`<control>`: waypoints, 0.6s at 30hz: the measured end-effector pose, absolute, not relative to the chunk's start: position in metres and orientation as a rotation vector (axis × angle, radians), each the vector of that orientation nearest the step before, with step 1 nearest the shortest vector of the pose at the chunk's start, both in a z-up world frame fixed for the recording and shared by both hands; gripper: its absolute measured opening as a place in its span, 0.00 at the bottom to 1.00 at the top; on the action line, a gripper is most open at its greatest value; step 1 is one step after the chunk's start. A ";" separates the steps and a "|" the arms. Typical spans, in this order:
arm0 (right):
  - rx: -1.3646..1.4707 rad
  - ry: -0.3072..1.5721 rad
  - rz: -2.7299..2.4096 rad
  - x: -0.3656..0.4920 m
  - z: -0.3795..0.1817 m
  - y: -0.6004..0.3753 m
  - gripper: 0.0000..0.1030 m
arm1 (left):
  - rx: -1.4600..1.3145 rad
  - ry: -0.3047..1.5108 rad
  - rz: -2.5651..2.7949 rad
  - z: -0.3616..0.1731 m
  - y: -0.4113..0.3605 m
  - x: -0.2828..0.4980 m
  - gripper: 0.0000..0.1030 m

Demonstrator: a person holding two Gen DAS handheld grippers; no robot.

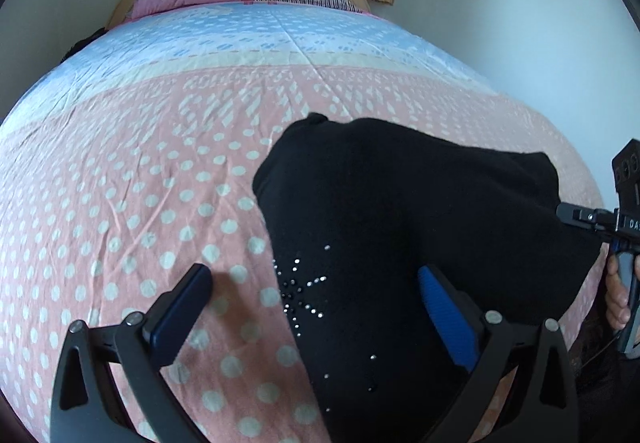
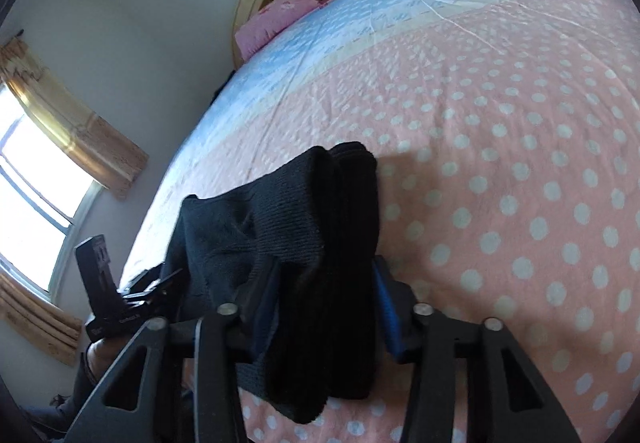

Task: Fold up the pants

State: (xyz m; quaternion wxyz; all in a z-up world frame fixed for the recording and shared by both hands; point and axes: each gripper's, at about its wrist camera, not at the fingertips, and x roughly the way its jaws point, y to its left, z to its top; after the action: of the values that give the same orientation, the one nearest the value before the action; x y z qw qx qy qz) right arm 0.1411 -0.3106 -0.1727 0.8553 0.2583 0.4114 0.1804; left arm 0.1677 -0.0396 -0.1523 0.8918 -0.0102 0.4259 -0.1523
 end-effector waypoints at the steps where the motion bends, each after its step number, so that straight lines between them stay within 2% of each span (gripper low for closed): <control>1: 0.547 0.857 0.381 0.140 -0.174 -0.310 0.39 | -0.023 0.885 -0.317 -0.153 -0.039 0.169 1.00; 7: 0.542 0.846 0.382 0.143 -0.177 -0.309 0.38 | -0.030 0.876 -0.334 -0.152 -0.035 0.165 0.99; 13: 0.481 0.835 0.356 0.142 -0.176 -0.302 0.38 | -0.018 0.861 -0.363 -0.149 -0.039 0.157 0.91; 17: 0.469 0.830 0.347 0.142 -0.176 -0.301 0.38 | -0.015 0.855 -0.389 -0.147 -0.042 0.155 0.78; 18: 0.469 0.829 0.345 0.142 -0.176 -0.301 0.38 | -0.015 0.853 -0.402 -0.147 -0.044 0.155 0.71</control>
State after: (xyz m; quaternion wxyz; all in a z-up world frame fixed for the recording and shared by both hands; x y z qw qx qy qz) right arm 0.1415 -0.3011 -0.1756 0.8745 0.2247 0.3969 0.1651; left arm 0.1546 -0.0437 -0.1470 0.8909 -0.0073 0.4109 -0.1936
